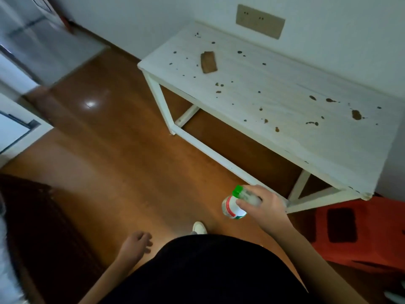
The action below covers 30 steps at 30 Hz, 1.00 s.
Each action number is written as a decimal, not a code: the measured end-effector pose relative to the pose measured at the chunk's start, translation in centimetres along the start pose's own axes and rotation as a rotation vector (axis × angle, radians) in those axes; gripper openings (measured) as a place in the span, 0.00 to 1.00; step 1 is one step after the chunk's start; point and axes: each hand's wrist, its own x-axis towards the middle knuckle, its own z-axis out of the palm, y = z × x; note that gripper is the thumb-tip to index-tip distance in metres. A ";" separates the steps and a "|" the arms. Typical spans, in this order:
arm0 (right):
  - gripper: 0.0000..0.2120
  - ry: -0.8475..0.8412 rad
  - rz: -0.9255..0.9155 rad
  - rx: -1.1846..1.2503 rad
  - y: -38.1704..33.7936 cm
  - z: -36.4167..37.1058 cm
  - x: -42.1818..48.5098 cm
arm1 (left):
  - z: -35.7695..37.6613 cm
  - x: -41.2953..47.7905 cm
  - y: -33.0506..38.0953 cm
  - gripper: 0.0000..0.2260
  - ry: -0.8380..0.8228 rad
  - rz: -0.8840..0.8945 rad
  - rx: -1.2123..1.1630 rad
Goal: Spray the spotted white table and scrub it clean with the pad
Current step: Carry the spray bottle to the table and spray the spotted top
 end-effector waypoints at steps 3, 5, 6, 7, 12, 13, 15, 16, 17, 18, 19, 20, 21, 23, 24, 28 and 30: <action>0.13 0.025 0.063 0.051 -1.8 2.5 1.8 | -2.6 2.3 1.1 0.13 -0.001 0.025 0.043; 0.13 0.025 0.104 0.070 -2.9 3.5 2.8 | -4.0 3.6 2.8 0.13 0.008 0.041 0.073; 0.12 0.028 0.112 0.070 -3.5 3.8 3.3 | -4.5 4.1 3.8 0.13 0.011 0.050 0.078; 0.12 0.039 0.105 0.057 -4.0 3.9 3.9 | -5.0 4.7 4.8 0.13 0.012 0.064 0.071; 0.13 0.022 0.121 -0.044 -6.1 4.8 8.9 | -7.5 8.1 9.8 0.12 0.037 0.149 0.002; 0.15 0.007 0.123 -0.066 -6.3 5.2 10.3 | -8.0 8.8 10.3 0.12 0.036 0.149 -0.009; 0.19 -0.048 0.133 -0.135 -7.2 6.1 13.3 | -9.3 10.3 10.7 0.12 0.033 0.124 -0.036; 0.19 -0.084 0.148 -0.164 -7.9 6.7 14.8 | -10.1 11.0 10.7 0.12 0.034 0.097 -0.052; 0.18 -0.115 0.148 -0.179 -8.6 7.3 16.3 | -10.9 11.6 10.6 0.12 0.035 0.068 -0.069; 0.15 -0.146 0.115 -0.179 -9.6 8.0 17.7 | -11.9 12.2 10.2 0.11 0.038 0.035 -0.083; 0.11 -0.170 0.072 -0.159 -10.8 8.6 19.1 | -12.8 12.7 9.7 0.11 0.042 0.000 -0.096; 0.09 -0.201 0.039 -0.133 -12.0 9.2 20.5 | -13.7 13.1 9.2 0.10 0.047 -0.040 -0.115; 0.10 -0.235 0.008 -0.116 -13.3 9.7 22.0 | -14.7 13.5 8.7 0.10 0.058 -0.084 -0.139; 0.10 -0.319 -0.047 -0.116 -15.8 11.0 25.2 | -16.6 13.9 7.9 0.10 0.098 -0.167 -0.195; 0.09 -0.352 -0.071 -0.131 -17.2 11.7 27.0 | -17.4 14.2 7.5 0.10 0.131 -0.195 -0.237; 0.18 -0.392 -0.189 -0.198 -22.4 15.1 33.5 | -20.8 14.8 6.7 0.12 0.225 -0.256 -0.346; 0.20 -0.418 -0.244 -0.201 -25.2 16.9 36.1 | -22.5 15.5 6.7 0.12 0.241 -0.290 -0.377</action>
